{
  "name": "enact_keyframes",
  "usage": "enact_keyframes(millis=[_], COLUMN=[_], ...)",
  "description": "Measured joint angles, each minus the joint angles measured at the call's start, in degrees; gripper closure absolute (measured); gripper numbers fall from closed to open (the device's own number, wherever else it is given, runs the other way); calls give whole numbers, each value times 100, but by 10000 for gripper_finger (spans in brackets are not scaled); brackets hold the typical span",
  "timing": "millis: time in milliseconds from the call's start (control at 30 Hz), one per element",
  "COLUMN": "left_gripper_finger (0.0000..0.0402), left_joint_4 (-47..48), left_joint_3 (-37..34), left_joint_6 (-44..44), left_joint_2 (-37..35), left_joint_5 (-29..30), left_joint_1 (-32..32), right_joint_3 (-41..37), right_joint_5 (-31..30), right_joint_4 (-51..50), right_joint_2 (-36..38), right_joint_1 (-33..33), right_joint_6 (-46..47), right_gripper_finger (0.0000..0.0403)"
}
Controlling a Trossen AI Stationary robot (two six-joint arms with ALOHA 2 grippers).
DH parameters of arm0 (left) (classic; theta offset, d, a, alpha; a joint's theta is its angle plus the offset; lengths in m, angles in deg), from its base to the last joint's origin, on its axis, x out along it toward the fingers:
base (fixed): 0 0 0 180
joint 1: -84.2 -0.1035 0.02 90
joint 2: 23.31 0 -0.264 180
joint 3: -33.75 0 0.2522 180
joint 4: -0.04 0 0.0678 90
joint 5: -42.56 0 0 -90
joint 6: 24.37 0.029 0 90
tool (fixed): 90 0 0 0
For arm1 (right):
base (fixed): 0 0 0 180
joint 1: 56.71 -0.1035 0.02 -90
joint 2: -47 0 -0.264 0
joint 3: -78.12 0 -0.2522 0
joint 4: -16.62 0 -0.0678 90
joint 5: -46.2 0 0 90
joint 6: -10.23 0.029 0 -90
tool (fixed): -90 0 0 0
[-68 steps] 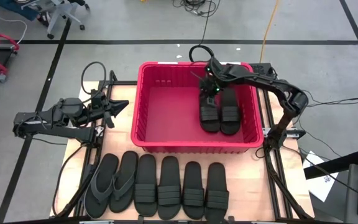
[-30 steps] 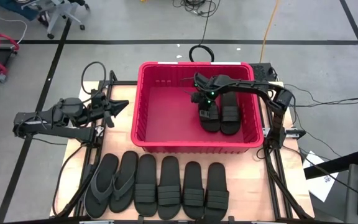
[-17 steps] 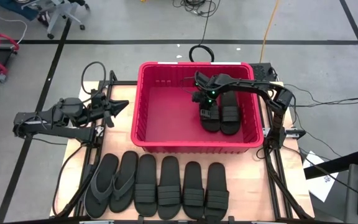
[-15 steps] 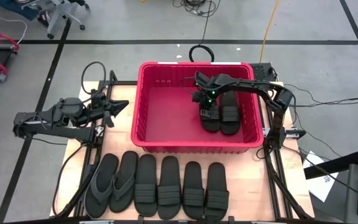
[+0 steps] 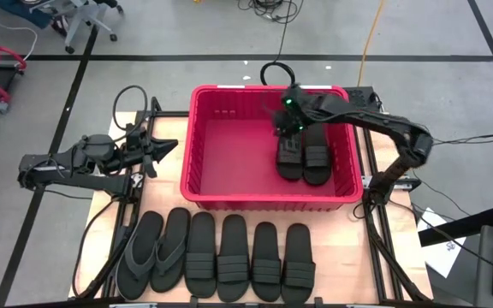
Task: Pick and place slides into bin
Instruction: Put the black slide into the red container
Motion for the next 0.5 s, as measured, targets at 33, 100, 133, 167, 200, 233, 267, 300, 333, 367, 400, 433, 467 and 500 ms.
enact_keyframes(millis=[33, 100, 133, 167, 200, 233, 267, 300, 333, 367, 400, 433, 467, 500], left_gripper_finger=[376, 376, 376, 376, 376, 376, 376, 376, 376, 376, 376, 376, 376, 376], left_joint_4=[0, 2, 2, 6, 7, 3, 3, 4, 5, 4, 4, 7, 7, 5], left_joint_3=[0, 0, 0, 0, 0, 0, 0, 0, 0, 0, 0, 0, 0, 0], left_joint_6=[43, 124, 135, 120, 80, 62, 61, 85, 114, 131, 139, 141, 143, 160], left_joint_2=[0, -2, -2, 0, -2, -2, -2, -2, -2, -2, -2, -2, -2, -2], left_joint_5=[0, -4, -8, -40, -102, -161, -234, -293, -365, -452, -538, -579, -662, -781], left_joint_1=[0, 0, 0, 0, 0, 0, 0, 0, 0, 0, 0, 1, 2, 2], right_joint_3=[0, 0, 0, 0, 0, 1, 2, 2, 2, 2, 2, 2, 2, 2], right_joint_5=[4, 74, 202, 374, 544, 652, 689, 705, 673, 571, 467, 444, 457, 461], right_joint_4=[-8, -9, -11, -9, -7, -3, -6, -20, -38, -64, -106, -146, -182, -219], right_joint_2=[163, 491, 649, 833, 1009, 1170, 1334, 1473, 1595, 1711, 1811, 1902, 1989, 2084], right_joint_1=[-1, -31, -33, -43, -62, -94, -133, -169, -206, -255, -303, -341, -383, -433], right_joint_6=[74, 310, 415, 540, 666, 832, 1010, 1194, 1384, 1576, 1742, 1874, 1941, 2021], right_gripper_finger=[403, 403, 403, 403, 403, 403, 403, 403, 403, 403, 403, 403, 403, 403])
